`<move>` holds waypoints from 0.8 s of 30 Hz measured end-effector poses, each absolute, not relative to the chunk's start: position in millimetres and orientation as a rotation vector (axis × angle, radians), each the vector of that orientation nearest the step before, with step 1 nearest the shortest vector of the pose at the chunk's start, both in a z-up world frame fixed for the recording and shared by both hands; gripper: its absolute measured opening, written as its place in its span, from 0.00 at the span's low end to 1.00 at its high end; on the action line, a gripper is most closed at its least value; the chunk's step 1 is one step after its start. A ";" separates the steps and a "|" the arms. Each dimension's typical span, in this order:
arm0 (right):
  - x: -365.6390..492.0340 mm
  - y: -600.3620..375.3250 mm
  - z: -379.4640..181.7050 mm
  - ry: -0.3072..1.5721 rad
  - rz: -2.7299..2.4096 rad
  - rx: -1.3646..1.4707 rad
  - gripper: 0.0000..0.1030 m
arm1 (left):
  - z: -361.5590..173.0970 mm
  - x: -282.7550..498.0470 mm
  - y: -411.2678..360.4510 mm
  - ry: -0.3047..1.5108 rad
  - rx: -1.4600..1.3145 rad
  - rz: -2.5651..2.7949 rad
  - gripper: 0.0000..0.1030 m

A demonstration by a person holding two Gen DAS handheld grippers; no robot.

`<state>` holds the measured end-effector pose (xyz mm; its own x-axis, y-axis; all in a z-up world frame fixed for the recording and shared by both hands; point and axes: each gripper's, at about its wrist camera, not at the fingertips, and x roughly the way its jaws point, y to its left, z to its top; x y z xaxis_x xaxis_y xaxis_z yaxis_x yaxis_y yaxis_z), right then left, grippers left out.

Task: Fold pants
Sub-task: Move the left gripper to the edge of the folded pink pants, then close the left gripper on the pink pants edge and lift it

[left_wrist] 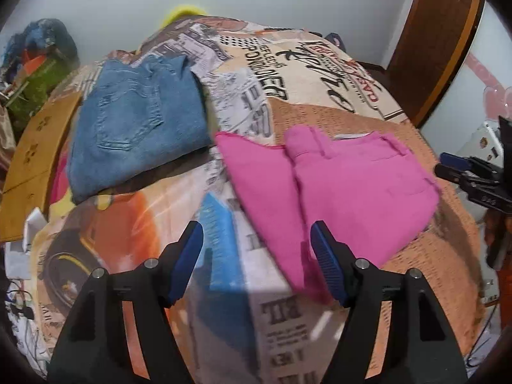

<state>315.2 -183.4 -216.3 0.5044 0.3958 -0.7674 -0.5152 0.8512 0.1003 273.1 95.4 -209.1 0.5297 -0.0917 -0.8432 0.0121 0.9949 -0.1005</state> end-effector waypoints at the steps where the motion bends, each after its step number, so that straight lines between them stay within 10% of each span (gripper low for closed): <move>1: 319.0 -183.4 -216.6 0.882 0.545 -0.139 0.51 | -211.2 277.5 91.7 1.020 -0.103 -0.080 0.68; 24: 383.0 -167.4 -279.1 1.084 0.707 0.004 0.45 | -257.2 340.3 78.0 1.076 -0.221 -0.167 0.60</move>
